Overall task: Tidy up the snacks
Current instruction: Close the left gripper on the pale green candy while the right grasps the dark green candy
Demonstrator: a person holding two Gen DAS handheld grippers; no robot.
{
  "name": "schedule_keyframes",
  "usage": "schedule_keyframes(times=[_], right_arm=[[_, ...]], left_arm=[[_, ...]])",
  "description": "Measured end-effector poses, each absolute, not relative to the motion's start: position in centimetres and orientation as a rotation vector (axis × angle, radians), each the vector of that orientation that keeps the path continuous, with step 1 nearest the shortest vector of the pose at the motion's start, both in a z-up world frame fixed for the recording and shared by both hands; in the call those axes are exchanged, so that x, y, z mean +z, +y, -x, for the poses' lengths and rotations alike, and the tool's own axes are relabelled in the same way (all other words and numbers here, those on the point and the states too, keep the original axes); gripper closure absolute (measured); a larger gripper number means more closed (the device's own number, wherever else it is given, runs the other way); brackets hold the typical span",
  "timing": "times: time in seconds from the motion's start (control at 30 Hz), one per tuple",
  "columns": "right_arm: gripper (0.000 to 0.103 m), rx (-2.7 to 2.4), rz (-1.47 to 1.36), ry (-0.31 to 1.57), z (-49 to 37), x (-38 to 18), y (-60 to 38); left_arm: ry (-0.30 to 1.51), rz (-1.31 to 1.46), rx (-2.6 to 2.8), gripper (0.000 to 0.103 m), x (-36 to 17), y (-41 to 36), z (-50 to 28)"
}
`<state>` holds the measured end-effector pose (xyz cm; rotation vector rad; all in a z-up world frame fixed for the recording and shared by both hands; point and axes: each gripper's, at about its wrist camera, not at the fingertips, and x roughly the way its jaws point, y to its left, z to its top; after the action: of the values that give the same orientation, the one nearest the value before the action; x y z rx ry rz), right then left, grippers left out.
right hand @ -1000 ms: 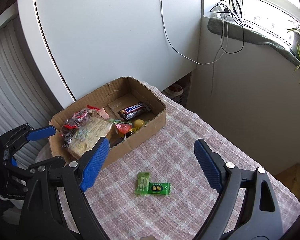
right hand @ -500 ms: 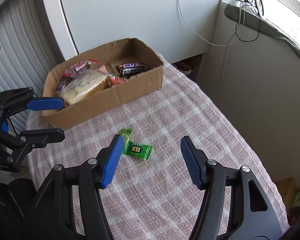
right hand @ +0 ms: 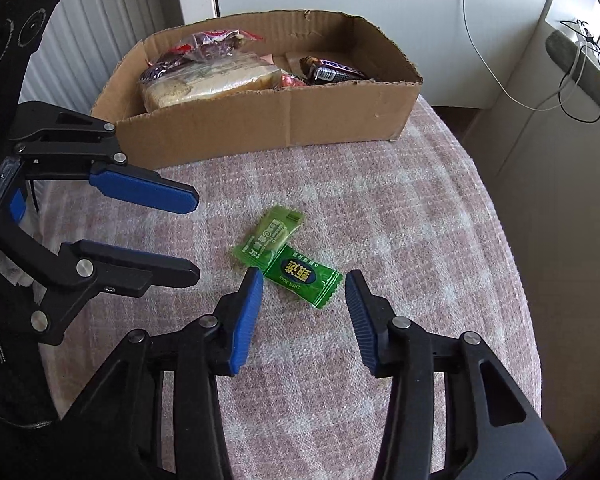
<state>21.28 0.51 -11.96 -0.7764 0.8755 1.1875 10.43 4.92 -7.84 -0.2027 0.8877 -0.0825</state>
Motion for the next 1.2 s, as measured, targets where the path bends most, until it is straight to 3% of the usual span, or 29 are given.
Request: schedule_keyframes(times=[0.27,0.4,0.63,0.7,1.2], right_arm=[[0.058,1.235,0.861,0.843,-21.2,-13.1,1.3],[0.069,1.254,0.845,0.854,-21.3,-13.5,1.8],[0.077,1.246,0.78,0.872,-22.3,-13.6,1.6],[0.088,1.225,0.771,0.872,-22.5,-13.5,1.4],[0.087,1.223,0.733,0.853,-22.8,-13.2,2.1]], left_arm=[[0.916,0.225,-0.058,0.069,-8.8,5.1,-11.2],[0.929,0.227,-0.049,0.069,-9.3,5.2,-11.7],[0.945,0.228,-0.025,0.069,-10.1,5.3,-12.6],[0.949,0.219,-0.013,0.069,-10.3,5.2,-13.0],[0.929,0.119,0.056,0.07,-12.0,2.8,-15.4]])
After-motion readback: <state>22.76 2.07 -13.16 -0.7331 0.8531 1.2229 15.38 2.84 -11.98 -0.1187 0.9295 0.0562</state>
